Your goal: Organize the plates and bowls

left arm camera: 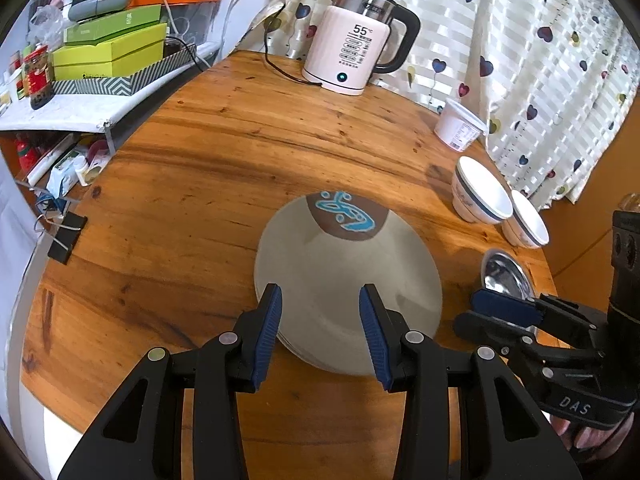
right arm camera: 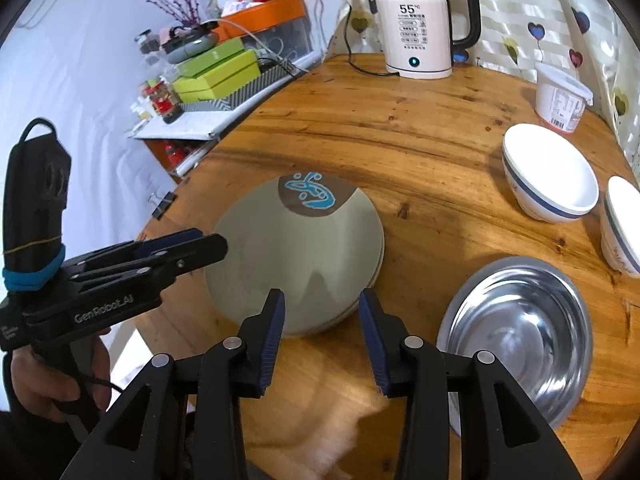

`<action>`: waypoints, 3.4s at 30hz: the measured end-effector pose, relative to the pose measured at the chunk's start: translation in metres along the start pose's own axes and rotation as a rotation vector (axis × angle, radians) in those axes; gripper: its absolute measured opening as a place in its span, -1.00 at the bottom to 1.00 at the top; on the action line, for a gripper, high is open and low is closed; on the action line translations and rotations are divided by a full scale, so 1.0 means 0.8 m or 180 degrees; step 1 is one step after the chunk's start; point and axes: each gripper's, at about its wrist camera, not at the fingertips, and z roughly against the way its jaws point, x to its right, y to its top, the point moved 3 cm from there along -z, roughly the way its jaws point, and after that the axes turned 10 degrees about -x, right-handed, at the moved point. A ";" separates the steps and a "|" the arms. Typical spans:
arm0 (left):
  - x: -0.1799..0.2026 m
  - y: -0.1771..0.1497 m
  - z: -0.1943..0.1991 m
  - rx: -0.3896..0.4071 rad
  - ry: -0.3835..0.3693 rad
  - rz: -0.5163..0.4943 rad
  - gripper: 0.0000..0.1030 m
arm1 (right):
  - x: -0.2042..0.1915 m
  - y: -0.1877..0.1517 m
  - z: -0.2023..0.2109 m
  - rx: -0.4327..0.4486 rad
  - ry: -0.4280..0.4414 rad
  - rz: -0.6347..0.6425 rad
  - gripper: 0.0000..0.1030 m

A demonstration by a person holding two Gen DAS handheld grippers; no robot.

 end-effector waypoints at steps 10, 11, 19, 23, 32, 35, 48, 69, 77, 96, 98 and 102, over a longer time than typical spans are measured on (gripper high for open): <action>0.020 -0.021 0.016 0.0063 -0.0062 -0.0177 -0.19 | -0.002 -0.038 0.021 0.0056 -0.0106 -0.0030 -0.26; 0.023 -0.022 0.017 0.0062 -0.0070 -0.0198 -0.19 | -0.003 -0.041 0.024 0.0065 -0.0111 -0.0027 -0.26; 0.056 -0.024 0.020 0.0096 -0.0208 -0.0359 -0.19 | 0.008 -0.060 0.054 0.0170 -0.0163 -0.0095 -0.26; 0.069 -0.019 0.019 0.0085 -0.0240 -0.0425 -0.19 | 0.031 -0.065 0.068 0.0220 -0.0156 -0.0228 -0.26; 0.099 0.006 0.007 0.0003 -0.0279 -0.0583 -0.19 | 0.094 -0.062 0.091 0.0353 -0.0139 -0.0661 -0.26; 0.111 0.015 0.003 -0.0026 -0.0309 -0.0640 -0.19 | 0.112 -0.061 0.097 0.0398 -0.0162 -0.0776 -0.26; 0.158 0.061 -0.019 -0.0194 -0.0550 -0.0743 -0.19 | 0.171 -0.047 0.108 0.0509 -0.0070 -0.1221 -0.27; 0.199 0.150 -0.103 -0.0592 -0.0879 -0.0394 -0.20 | 0.258 0.016 0.074 0.0575 0.0186 -0.1823 -0.52; 0.207 0.170 -0.136 -0.0643 -0.0845 -0.0340 -0.20 | 0.284 0.032 0.059 0.0559 0.0196 -0.1924 -0.52; 0.216 0.181 -0.182 -0.0799 -0.0799 -0.0418 -0.48 | 0.303 0.050 0.031 0.0469 0.0183 -0.1984 -0.67; 0.216 0.181 -0.182 -0.0800 -0.0785 -0.0427 -0.49 | 0.302 0.050 0.031 0.0464 0.0172 -0.1977 -0.67; 0.216 0.179 -0.177 -0.0757 -0.0755 -0.0469 -0.49 | 0.297 0.050 0.035 0.0474 0.0134 -0.1944 -0.67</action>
